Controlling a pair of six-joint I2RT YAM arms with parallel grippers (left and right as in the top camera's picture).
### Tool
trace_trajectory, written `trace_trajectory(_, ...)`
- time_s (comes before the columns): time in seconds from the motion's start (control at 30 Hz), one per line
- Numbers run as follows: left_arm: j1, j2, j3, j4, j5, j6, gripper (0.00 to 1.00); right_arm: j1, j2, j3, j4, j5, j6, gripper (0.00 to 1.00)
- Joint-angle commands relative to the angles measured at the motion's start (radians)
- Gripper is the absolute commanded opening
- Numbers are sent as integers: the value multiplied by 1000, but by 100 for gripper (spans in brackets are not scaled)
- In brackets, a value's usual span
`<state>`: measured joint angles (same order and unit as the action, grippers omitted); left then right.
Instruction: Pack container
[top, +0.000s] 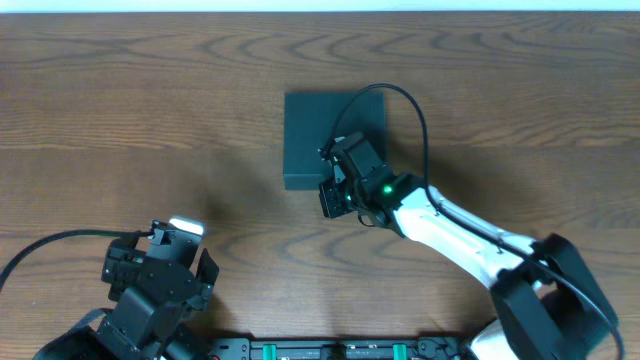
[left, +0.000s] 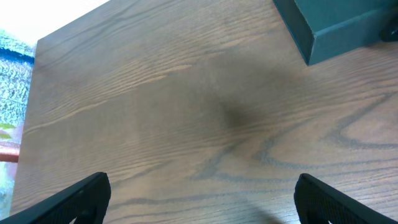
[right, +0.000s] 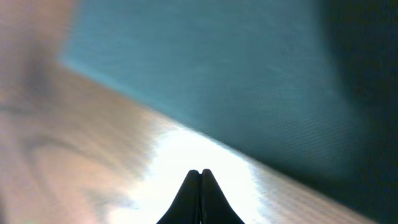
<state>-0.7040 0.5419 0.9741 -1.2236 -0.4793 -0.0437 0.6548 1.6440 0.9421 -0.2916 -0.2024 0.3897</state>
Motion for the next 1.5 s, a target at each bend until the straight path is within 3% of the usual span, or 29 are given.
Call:
trace_trajectory(0.0, -2, -3, 11, 0, -18, 14, 95, -8, -120, 47, 3, -85, -4, 1)
trace_trajectory(0.23, -2, -3, 11, 0, -18, 14, 95, -174, -193, 50, -1, 38, 40, 1)
trace_trajectory(0.37, -2, -3, 11, 0, -18, 14, 95, -331, -128, 102, -41, 39, 89, 1)
trace_trajectory(0.6, -2, -3, 11, 0, -18, 14, 95, -450, -16, 173, -68, 69, 85, 1)
trace_trajectory(1.1, -2, -3, 11, 0, -18, 14, 95, -440, 245, 315, -37, 63, 88, 1)
trace_trajectory(1.47, -2, -3, 11, 0, -18, 14, 95, -405, 277, 365, -31, -51, 88, 1)
